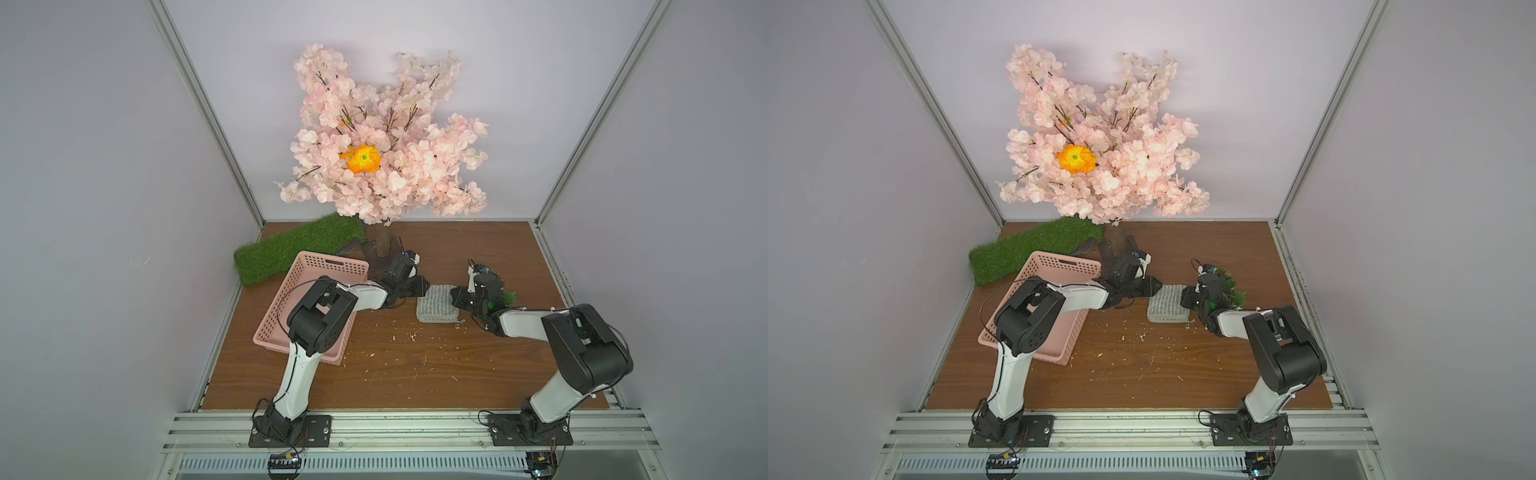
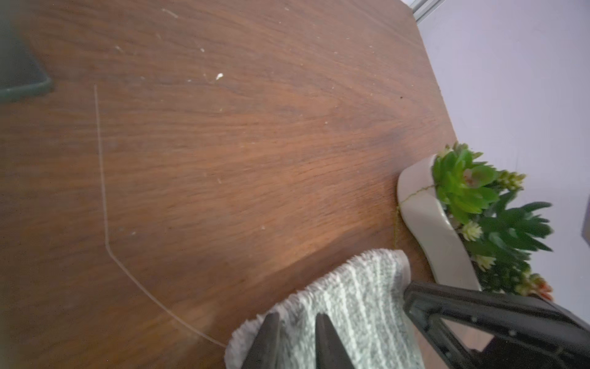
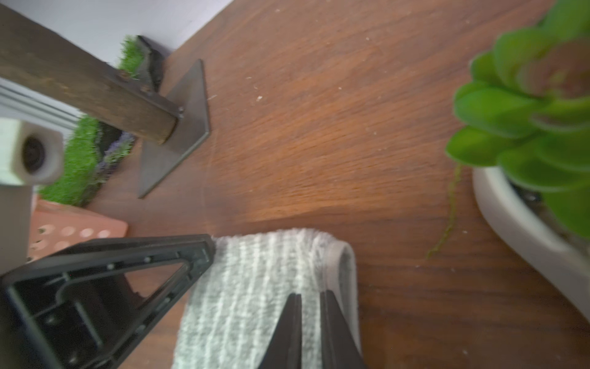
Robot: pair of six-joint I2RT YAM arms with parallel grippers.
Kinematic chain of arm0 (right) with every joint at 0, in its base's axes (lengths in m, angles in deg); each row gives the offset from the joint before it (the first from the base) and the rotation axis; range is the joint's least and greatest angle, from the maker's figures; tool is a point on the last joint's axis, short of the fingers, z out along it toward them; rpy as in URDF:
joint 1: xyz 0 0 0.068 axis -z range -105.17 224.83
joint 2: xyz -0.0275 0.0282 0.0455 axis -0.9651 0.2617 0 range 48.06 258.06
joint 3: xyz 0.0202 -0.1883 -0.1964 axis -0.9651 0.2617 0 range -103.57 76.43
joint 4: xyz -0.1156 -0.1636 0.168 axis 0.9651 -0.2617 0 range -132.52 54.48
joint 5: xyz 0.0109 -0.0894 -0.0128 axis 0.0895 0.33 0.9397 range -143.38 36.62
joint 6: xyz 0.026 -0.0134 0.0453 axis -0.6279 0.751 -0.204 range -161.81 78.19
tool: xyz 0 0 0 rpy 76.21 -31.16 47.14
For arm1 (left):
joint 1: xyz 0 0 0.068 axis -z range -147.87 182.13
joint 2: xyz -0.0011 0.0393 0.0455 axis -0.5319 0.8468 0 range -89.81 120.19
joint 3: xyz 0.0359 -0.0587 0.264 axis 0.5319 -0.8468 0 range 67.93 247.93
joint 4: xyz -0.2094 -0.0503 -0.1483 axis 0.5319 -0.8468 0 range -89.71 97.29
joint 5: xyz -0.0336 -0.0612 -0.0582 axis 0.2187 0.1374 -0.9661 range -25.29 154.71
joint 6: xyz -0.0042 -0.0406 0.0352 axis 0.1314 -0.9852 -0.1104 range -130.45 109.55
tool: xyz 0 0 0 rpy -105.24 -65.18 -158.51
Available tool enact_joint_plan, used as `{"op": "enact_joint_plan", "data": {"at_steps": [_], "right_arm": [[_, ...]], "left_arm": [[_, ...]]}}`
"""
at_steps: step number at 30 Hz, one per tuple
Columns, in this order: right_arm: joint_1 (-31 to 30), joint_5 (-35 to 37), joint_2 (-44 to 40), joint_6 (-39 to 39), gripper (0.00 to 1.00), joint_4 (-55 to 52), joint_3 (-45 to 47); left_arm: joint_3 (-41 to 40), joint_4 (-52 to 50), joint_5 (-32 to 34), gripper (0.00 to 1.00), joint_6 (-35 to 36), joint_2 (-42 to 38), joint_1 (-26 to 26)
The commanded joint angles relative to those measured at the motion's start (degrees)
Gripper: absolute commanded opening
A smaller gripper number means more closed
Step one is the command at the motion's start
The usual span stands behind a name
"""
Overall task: Fold the square dishcloth
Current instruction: Smooth out the cleaning item at the center of the board.
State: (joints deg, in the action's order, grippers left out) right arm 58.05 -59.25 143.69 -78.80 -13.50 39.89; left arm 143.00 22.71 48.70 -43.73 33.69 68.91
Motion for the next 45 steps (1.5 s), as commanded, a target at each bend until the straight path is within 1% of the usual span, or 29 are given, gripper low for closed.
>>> {"op": "enact_joint_plan", "data": {"at_steps": [1,5,8,12,14,18,23,25,28,29,32,35,36,37,38,39,42,45], "right_arm": [[-0.16,2.46,3.38,0.78,0.14,-1.08,-2.43],[-0.11,3.09,6.86,1.08,0.13,-1.71,-4.62],[-0.15,3.04,7.78,1.05,0.12,-2.64,-5.72],[-0.19,3.2,5.13,1.53,0.13,-3.87,-5.92],[-0.23,4.23,2.55,2.1,0.14,-5.82,-6.07],[-0.19,6.42,-3.21,3.42,0.2,-9.77,-6.13],[-0.19,9.62,-11.22,5.09,0.3,-14.62,-6.56],[-0.18,11.76,-14.27,5.97,0.36,-16.58,-6.98],[0.0,16.12,-19.16,7.87,0.48,-18.77,-7.45],[0.15,17.82,-20.4,8.61,0.53,-19.03,-7.35],[1.17,23.52,-25.23,10.68,0.69,-20.3,-7.19],[2.93,27.48,-28.75,11.51,0.85,-21.67,-7.11],[3.83,28.15,-29.75,11.65,0.89,-21.78,-6.96],[4.65,28.73,-30.71,11.71,0.95,-21.83,-6.71],[5.61,29.05,-31.29,11.56,0.99,-21.69,-6.4],[6.67,29.1,-31.81,11.54,0.99,-21.42,-6.05],[10.68,27.74,-31.82,10.8,0.99,-21.0,-5.35],[13.83,27.32,-30.25,10.2,0.99,-21.34,-5.12]], "left_arm": [[0.62,-1.45,1.32,0.24,0.79,0.93,-1.16],[-0.29,-1.11,1.26,0.23,0.28,1.13,-1.69],[-0.68,-1.09,1.19,0.23,0.51,0.57,-1.79],[-1.31,-0.83,1.58,0.25,0.88,-1.67,-1.79],[-1.6,-0.87,1.88,0.3,1.26,-3.32,-1.79],[-2.38,-0.66,2.58,0.36,1.82,-7.54,-1.79],[-5.23,0.23,3.71,0.38,2.23,-13.97,-1.79],[-7.17,0.44,4.48,0.39,2.38,-16.77,-1.76],[-10.95,0.57,6.99,0.42,2.79,-21.86,-1.79],[-12.22,0.37,8.52,0.44,3.2,-23.65,-1.79],[-15.51,-1.87,14.61,0.54,4.82,-29.45,-2.13],[-18.75,-3.26,21.01,0.72,5.6,-34.24,-3.54],[-19.94,-3.43,22.64,0.79,5.58,-35.92,-4.46],[-21.16,-3.48,23.24,0.86,5.52,-37.21,-5.62],[-22.26,-3.4,23.66,0.96,5.43,-38.57,-7.19],[-23.35,-3.13,24.14,1.0,5.54,-39.83,-9.07],[-26.3,-2.07,26.77,0.99,6.76,-42.96,-13.9],[-29.16,0.27,29.51,0.99,9.62,-45.47,-17.43]]}}
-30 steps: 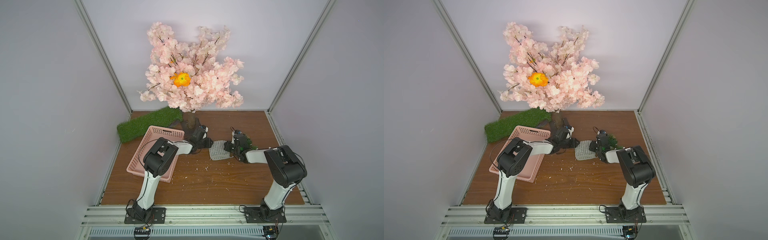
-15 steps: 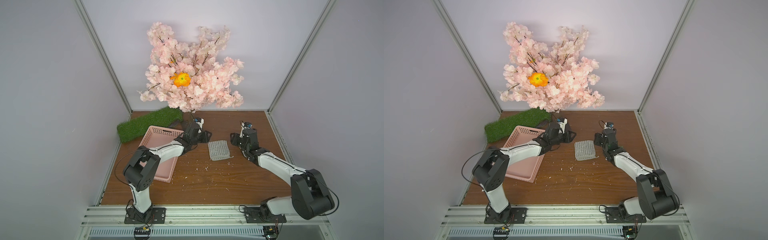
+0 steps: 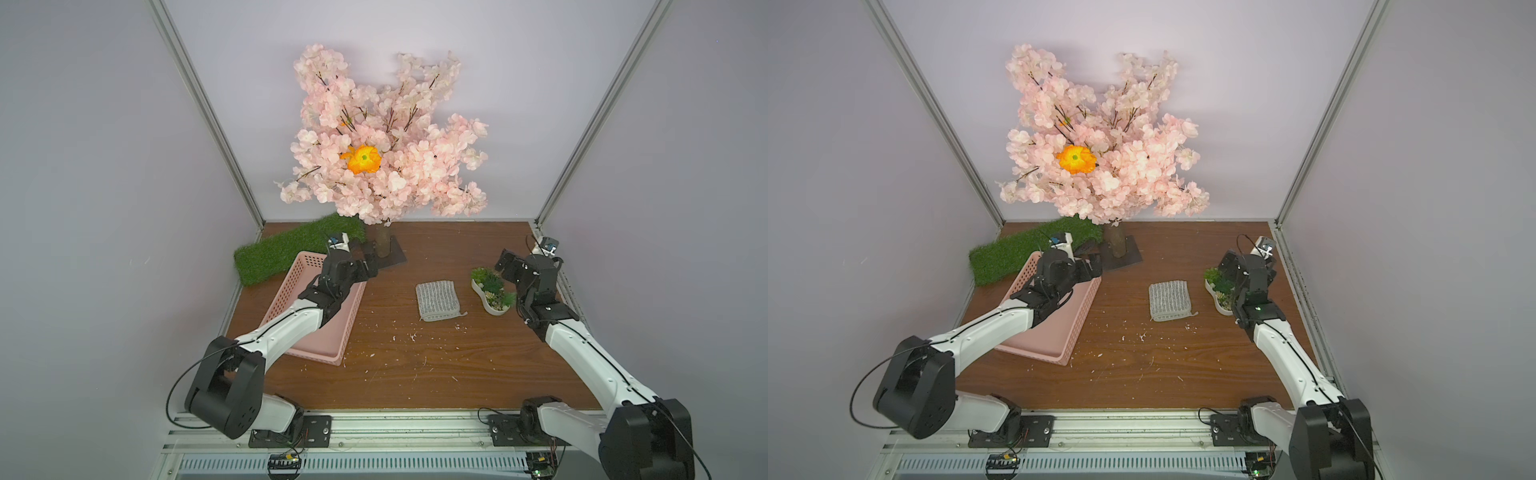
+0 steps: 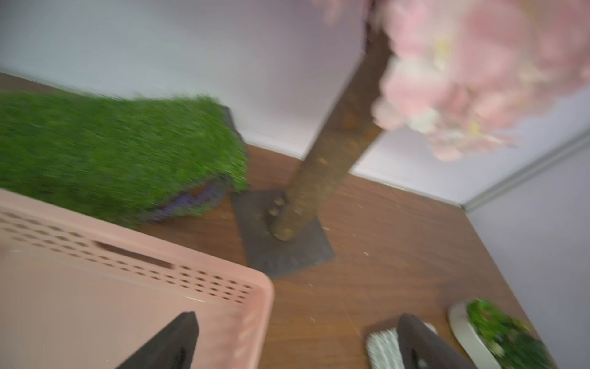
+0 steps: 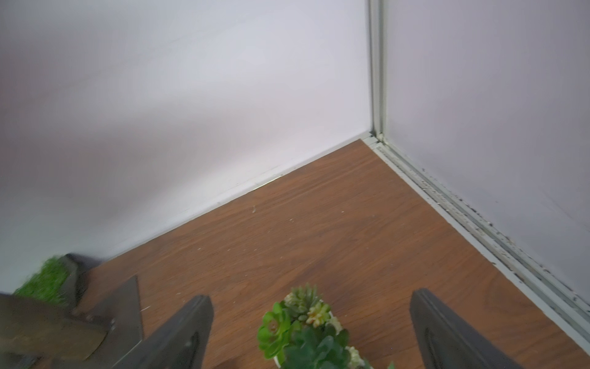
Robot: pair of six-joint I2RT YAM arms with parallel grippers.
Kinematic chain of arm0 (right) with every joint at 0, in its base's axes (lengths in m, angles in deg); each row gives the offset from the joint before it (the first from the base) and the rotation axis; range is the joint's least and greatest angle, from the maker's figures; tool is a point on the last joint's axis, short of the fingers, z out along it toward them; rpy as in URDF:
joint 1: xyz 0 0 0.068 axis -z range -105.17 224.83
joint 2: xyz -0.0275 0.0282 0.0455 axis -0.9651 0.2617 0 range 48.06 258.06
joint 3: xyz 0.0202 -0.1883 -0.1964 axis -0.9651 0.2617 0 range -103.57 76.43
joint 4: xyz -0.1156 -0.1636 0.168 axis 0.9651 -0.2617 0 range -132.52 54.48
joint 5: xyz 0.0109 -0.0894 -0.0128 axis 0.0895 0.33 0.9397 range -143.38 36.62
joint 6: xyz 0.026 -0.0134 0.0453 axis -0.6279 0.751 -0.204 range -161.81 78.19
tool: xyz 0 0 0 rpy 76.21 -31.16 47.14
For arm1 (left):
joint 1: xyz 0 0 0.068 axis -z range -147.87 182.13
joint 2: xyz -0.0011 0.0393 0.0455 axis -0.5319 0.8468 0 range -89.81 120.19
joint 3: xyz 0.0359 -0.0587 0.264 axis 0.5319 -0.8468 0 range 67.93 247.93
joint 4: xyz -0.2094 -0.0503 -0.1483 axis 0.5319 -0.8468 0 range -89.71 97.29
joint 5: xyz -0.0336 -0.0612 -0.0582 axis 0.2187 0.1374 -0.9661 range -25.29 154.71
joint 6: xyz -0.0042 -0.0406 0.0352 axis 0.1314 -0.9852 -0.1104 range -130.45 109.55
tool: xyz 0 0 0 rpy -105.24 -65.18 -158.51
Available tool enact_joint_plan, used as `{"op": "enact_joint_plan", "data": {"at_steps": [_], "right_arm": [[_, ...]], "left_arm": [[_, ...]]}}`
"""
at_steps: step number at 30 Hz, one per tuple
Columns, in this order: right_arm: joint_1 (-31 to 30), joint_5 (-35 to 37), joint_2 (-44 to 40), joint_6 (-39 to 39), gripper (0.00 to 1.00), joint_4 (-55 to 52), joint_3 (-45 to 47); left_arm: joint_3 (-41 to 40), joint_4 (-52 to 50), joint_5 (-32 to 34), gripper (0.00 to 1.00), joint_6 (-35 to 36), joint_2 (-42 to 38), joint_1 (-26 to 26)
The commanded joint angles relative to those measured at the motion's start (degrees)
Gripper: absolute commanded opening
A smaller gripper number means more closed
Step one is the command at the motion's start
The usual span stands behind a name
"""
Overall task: Fold the square dishcloth
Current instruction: Smooth out the cleaning item at the center of the board, then reset both arms
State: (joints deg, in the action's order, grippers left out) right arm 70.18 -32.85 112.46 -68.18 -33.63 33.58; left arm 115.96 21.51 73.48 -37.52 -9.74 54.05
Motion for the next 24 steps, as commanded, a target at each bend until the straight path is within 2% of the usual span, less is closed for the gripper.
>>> {"op": "enact_joint_plan", "data": {"at_steps": [1,6,13,20,24], "right_arm": [[2.39,1.48,1.23,-0.43,0.99,-0.81,1.5],[3.06,5.0,1.86,3.15,0.99,8.0,6.78],[3.12,7.49,3.99,8.55,0.99,27.34,17.78],[3.1,5.24,8.81,12.18,0.99,38.96,22.0],[3.15,4.07,9.61,15.19,0.99,51.0,27.4]], "left_arm": [[-3.27,3.07,5.5,0.99,4.68,-2.62,-3.73],[-8.84,10.8,4.81,0.99,10.45,-3.83,-10.36],[-16.8,20.92,-3.14,0.99,18.3,-6.38,-18.87],[-21.65,28.59,-7.6,0.99,23.76,-5.82,-21.01],[-24.28,34.35,-9.12,0.99,24.49,-3.39,-21.4]]}}
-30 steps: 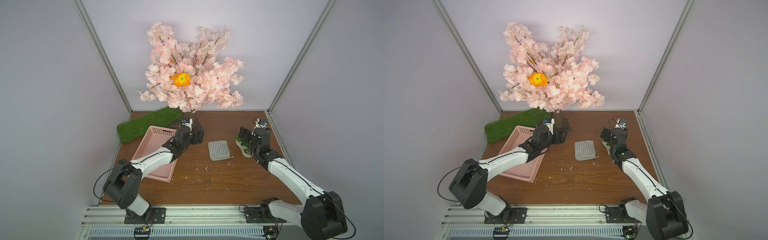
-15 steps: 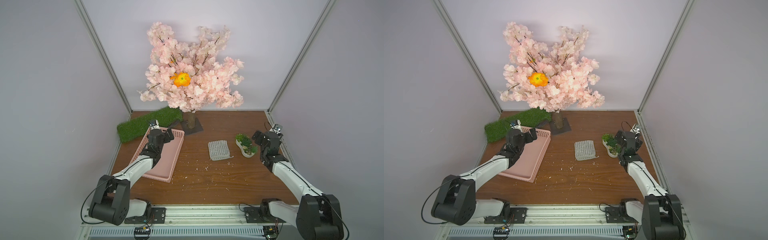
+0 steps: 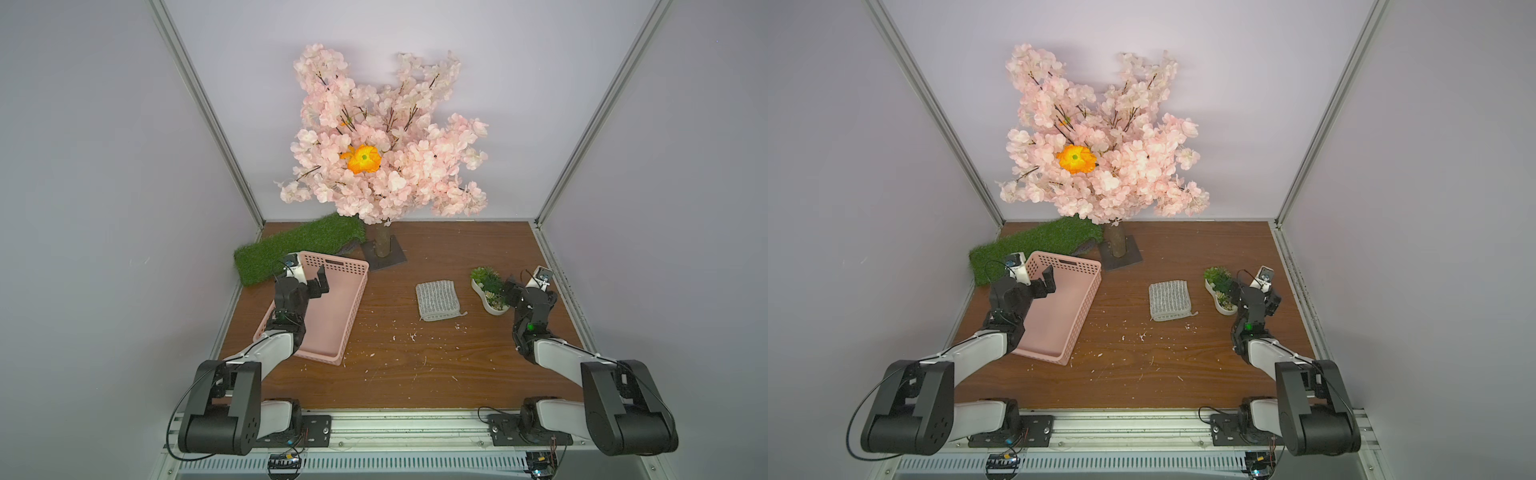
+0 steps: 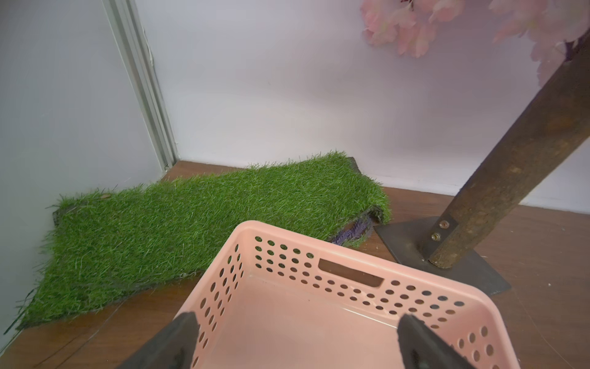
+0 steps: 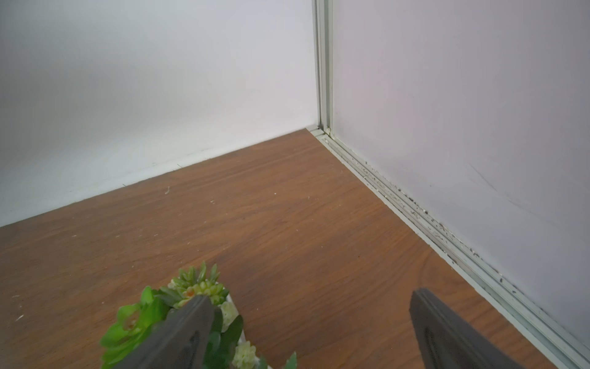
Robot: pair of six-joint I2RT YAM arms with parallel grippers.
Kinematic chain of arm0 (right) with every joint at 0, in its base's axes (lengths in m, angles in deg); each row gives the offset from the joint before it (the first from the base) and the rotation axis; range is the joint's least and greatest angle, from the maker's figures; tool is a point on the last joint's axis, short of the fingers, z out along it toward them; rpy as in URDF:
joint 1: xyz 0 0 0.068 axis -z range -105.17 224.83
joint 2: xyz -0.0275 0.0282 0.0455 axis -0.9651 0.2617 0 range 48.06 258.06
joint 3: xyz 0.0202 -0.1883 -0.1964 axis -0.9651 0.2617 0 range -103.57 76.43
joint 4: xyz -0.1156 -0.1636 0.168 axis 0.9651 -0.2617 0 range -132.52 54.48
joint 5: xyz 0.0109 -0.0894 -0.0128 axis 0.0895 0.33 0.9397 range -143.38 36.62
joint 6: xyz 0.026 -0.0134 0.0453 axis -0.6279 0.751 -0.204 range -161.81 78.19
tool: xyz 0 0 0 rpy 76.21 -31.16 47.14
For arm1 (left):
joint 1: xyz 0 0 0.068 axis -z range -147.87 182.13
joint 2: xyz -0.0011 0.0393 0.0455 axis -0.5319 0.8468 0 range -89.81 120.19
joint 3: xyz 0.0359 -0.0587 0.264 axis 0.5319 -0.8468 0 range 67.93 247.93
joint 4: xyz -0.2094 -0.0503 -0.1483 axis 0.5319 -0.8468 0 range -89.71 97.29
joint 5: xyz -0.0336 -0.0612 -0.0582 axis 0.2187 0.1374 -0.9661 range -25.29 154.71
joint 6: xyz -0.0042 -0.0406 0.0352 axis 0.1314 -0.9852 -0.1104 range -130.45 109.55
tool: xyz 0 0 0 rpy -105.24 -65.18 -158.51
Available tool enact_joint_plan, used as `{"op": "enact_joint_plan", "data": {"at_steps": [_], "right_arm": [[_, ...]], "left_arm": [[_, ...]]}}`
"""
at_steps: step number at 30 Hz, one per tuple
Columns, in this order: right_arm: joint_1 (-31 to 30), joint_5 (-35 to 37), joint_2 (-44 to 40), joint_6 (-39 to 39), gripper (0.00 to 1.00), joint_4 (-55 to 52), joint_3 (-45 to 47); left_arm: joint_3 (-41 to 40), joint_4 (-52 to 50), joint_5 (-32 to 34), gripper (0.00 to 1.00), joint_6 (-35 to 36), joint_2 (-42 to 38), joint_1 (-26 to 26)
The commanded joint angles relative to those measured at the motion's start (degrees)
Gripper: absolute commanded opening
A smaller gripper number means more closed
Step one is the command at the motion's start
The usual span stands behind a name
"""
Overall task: Fold the square dishcloth
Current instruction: Reset both arms
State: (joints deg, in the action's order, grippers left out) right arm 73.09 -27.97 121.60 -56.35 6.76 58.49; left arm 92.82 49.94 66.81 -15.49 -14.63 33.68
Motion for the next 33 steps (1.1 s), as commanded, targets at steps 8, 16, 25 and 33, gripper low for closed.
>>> {"op": "enact_joint_plan", "data": {"at_steps": [8,16,25,33], "right_arm": [[0.24,-2.47,1.86,5.74,0.99,19.56,6.47],[0.12,-6.11,1.31,6.37,0.99,18.97,6.51],[0.15,-7.14,-2.18,6.97,0.99,22.38,10.34],[0.13,-7.51,-8.19,8.53,0.99,19.23,13.03]], "left_arm": [[-3.96,9.29,-4.77,1.0,4.91,1.06,-1.17],[-10.49,14.97,-3.59,0.99,5.8,2.47,-1.18],[-12.33,27.53,-5.92,0.99,6.86,11.05,-0.93],[-12.6,29.7,-0.93,0.99,4.18,12.6,-1.37]]}}
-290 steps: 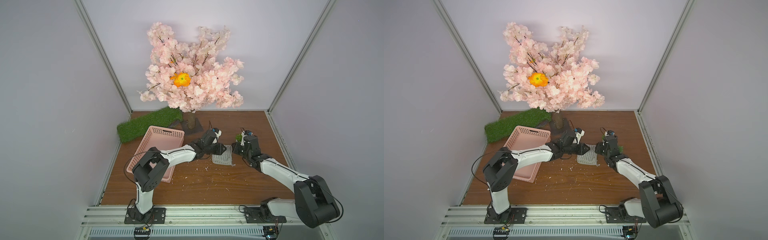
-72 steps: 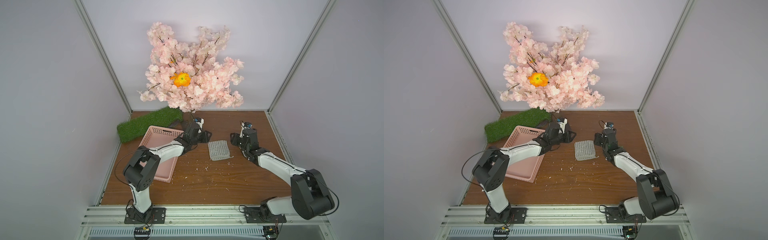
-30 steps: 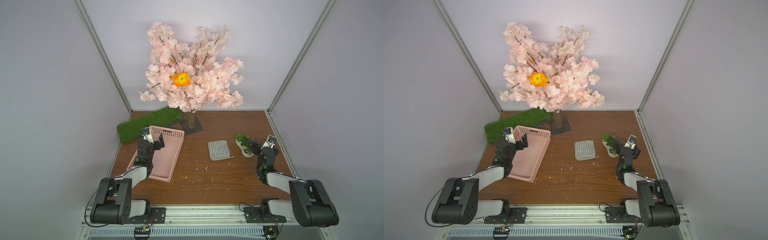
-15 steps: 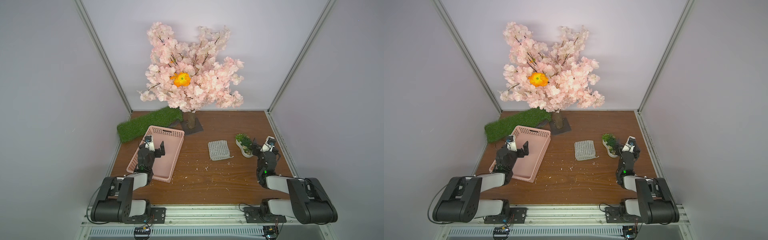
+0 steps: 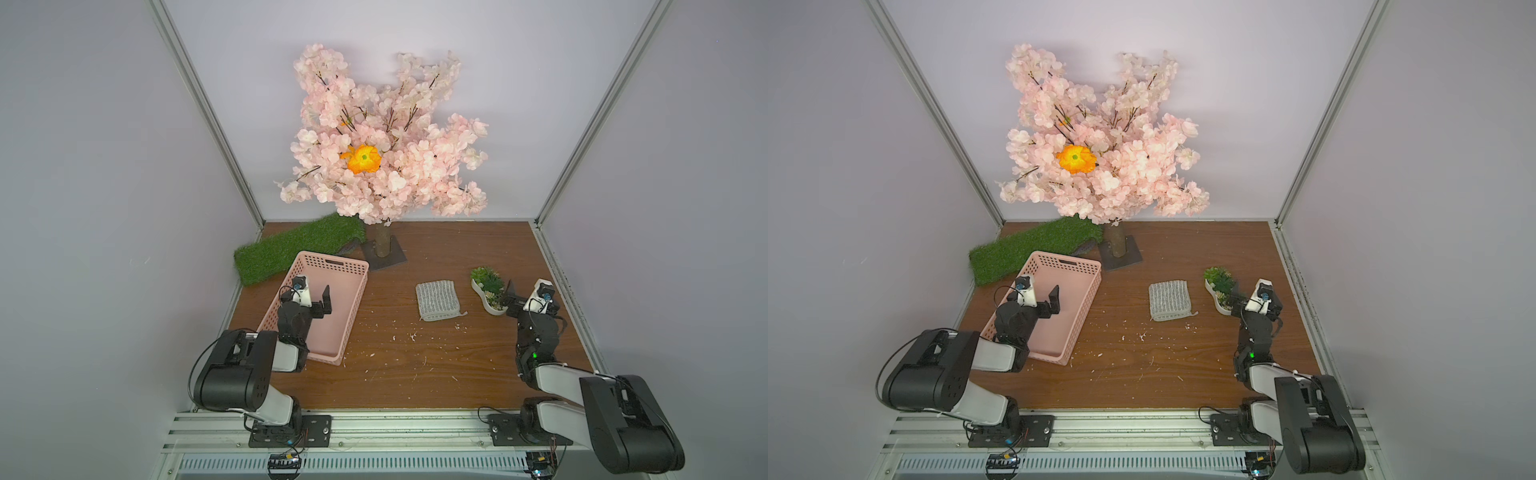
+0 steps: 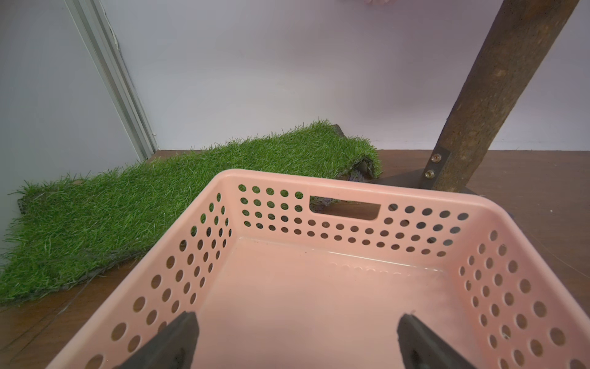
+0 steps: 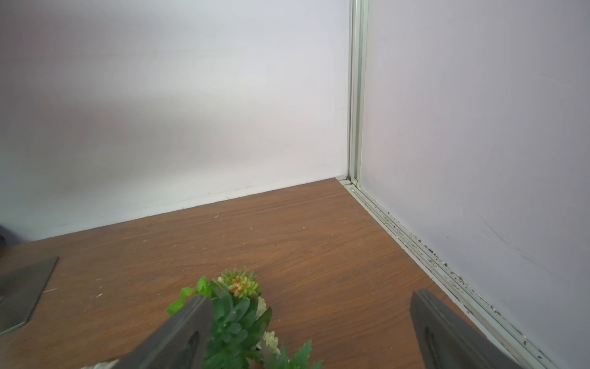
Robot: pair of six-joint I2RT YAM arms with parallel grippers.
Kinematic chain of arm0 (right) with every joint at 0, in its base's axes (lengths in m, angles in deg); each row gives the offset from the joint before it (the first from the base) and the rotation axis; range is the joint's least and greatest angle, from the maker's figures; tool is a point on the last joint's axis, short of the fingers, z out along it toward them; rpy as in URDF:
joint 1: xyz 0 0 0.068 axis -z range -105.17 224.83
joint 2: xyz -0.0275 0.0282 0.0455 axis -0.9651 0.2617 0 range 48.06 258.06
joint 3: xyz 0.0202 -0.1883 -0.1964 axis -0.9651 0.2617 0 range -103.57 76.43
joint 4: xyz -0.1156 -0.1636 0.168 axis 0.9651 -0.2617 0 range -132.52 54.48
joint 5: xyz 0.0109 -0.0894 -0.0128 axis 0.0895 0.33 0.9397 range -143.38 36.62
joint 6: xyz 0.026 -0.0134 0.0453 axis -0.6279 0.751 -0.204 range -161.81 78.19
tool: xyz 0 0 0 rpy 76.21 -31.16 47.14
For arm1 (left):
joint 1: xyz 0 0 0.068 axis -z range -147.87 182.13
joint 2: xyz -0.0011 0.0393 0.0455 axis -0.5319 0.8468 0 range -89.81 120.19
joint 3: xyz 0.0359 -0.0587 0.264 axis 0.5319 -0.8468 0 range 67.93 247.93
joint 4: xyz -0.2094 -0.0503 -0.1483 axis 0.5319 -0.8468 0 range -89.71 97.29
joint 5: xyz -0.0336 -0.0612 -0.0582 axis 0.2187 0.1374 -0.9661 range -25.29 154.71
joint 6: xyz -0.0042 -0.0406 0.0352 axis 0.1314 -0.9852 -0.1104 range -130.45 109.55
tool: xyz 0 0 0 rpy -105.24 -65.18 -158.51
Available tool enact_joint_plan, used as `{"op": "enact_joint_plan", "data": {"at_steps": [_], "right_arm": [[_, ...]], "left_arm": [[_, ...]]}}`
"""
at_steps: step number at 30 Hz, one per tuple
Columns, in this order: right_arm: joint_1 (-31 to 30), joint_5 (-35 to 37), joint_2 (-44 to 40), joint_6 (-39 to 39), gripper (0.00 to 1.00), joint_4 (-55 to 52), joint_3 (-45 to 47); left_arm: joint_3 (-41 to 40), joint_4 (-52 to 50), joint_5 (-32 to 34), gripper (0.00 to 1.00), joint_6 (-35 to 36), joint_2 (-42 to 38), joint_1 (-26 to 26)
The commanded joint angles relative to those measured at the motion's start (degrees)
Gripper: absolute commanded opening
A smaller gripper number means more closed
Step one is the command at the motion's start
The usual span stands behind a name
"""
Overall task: Fold the square dishcloth
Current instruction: Reset both arms
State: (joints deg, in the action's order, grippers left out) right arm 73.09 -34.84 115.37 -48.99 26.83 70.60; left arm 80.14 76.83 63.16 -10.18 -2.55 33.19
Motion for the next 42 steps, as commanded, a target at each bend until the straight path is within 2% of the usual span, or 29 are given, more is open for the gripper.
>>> {"op": "enact_joint_plan", "data": {"at_steps": [1,5,10,15,23,27,42], "right_arm": [[0.15,-0.99,-2.95,1.24,0.99,-1.08,1.31],[0.13,-2.46,-4.66,2.0,0.99,0.95,3.22],[0.11,-4.52,-1.62,3.74,0.99,5.15,3.01],[0.11,-7.03,5.88,5.72,0.99,10.42,0.33],[0.11,-11.43,21.77,5.68,0.99,28.37,0.78],[0.11,-10.28,19.59,5.43,0.99,13.26,-5.15],[-0.29,-9.49,20.67,5.33,0.99,15.97,-4.81]], "left_arm": [[0.23,2.8,3.76,1.0,-1.5,0.59,-0.88],[0.27,2.8,4.01,0.99,-1.49,0.63,-0.88],[0.19,2.78,3.97,0.99,-1.4,0.51,-0.88],[0.26,2.75,3.84,0.99,-1.34,0.52,-0.88],[0.24,2.78,3.81,0.99,-1.28,0.53,-0.88],[0.17,2.8,3.74,0.99,-1.26,0.52,-0.88],[0.27,2.79,3.77,0.99,-1.33,0.47,-0.88]]}}
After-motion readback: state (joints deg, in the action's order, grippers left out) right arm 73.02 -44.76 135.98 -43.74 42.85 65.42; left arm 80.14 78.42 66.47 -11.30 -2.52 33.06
